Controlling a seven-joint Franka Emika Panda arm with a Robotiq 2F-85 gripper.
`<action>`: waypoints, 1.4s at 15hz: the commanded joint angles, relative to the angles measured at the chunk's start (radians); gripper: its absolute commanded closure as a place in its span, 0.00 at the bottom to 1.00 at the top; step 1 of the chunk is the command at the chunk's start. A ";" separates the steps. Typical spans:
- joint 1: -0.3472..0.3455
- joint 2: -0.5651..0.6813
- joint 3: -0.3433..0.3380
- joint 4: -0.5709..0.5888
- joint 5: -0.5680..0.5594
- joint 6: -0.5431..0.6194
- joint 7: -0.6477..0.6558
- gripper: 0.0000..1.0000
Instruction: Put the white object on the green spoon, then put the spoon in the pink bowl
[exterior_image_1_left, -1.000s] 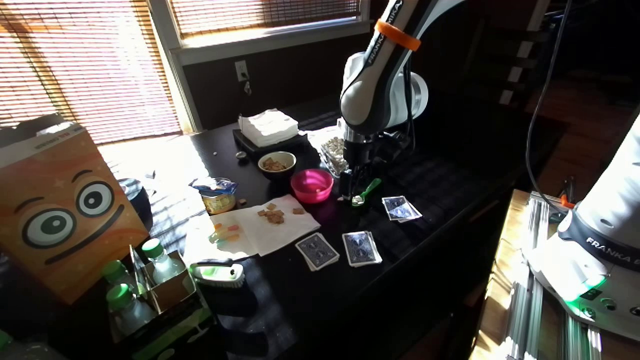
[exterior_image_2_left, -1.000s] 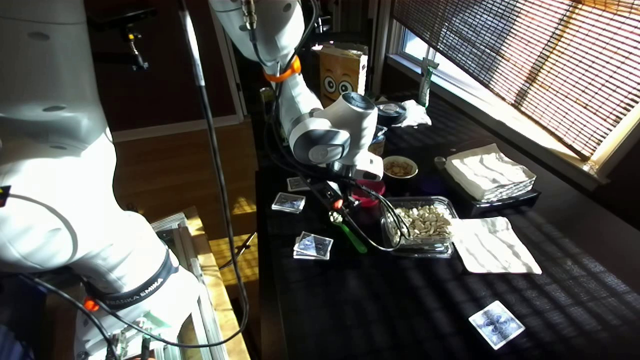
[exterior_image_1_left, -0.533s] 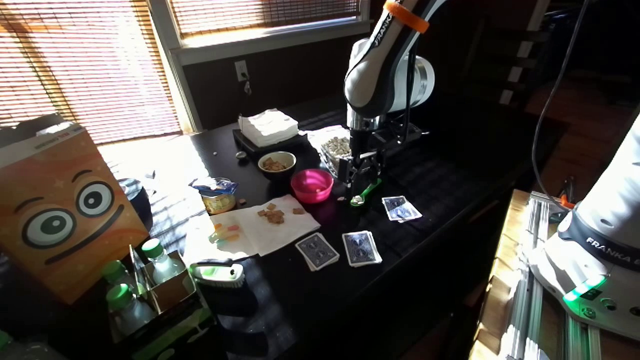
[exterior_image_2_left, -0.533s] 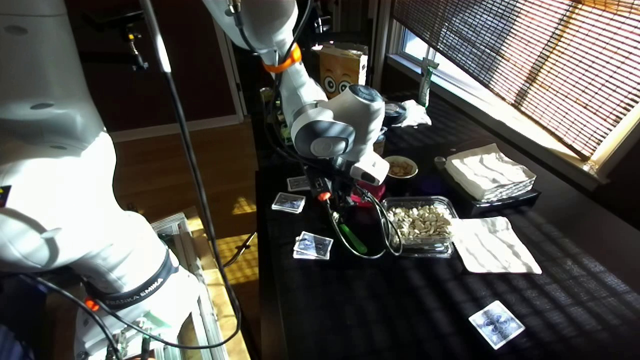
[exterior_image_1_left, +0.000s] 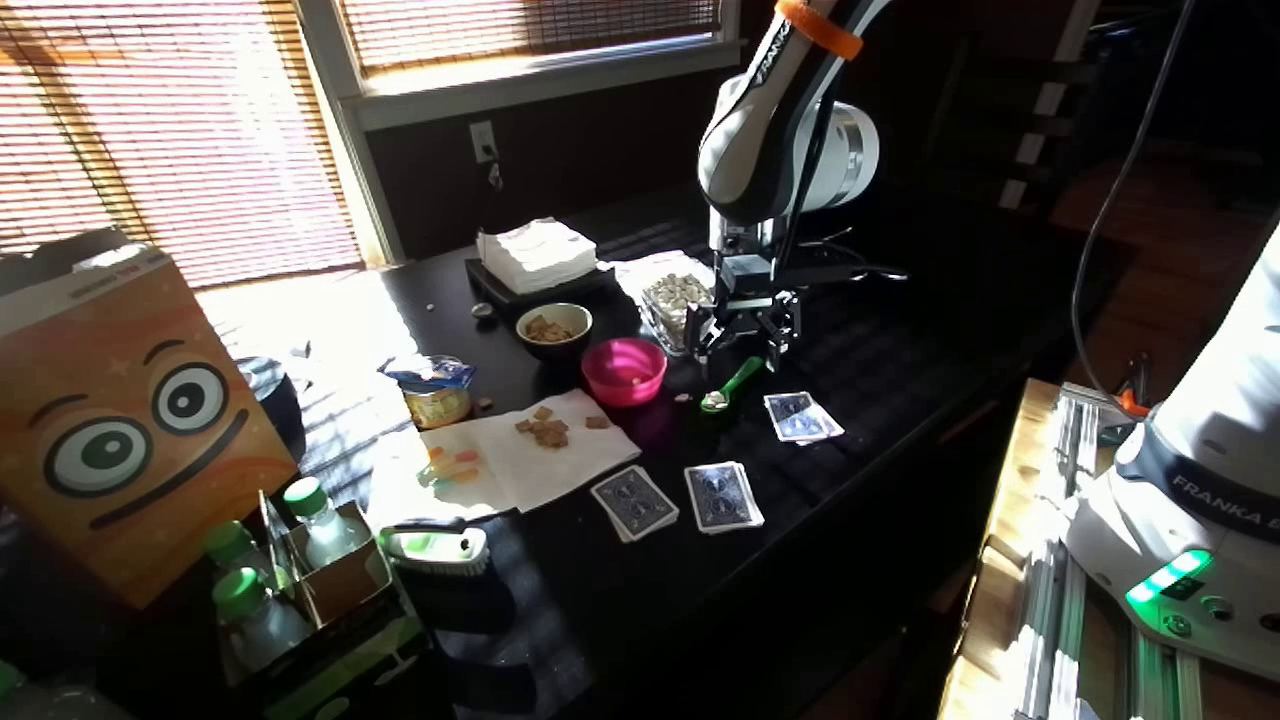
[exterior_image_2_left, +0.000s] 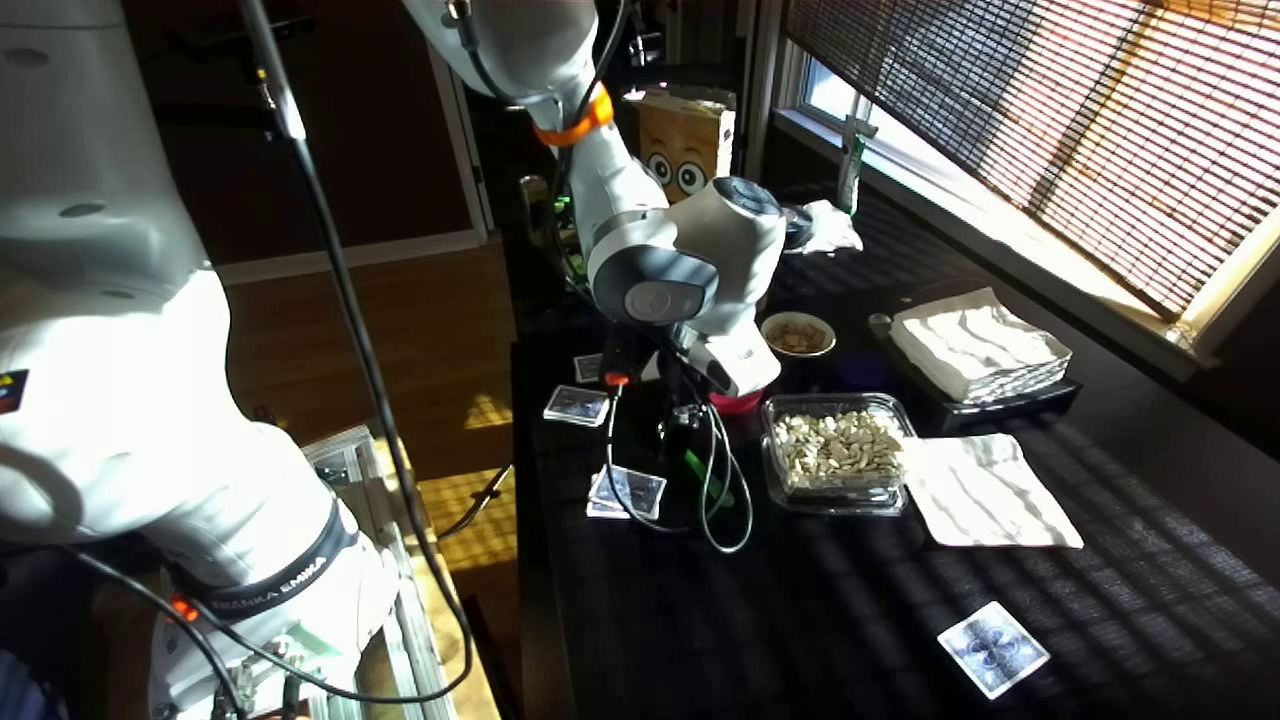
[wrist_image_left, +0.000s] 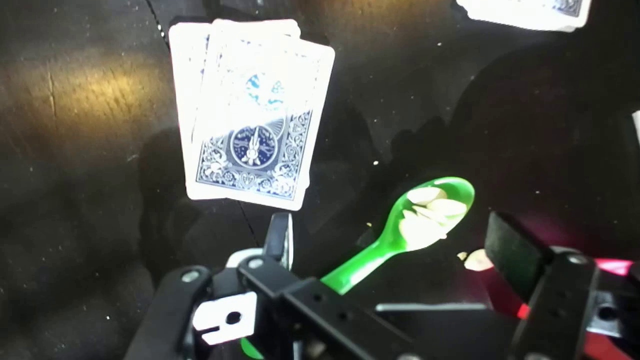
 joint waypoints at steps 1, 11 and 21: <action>0.027 0.016 -0.028 0.015 0.058 -0.006 0.146 0.00; 0.038 0.084 -0.056 0.048 0.082 0.084 0.300 0.00; 0.048 0.132 -0.066 0.086 0.078 0.091 0.337 0.41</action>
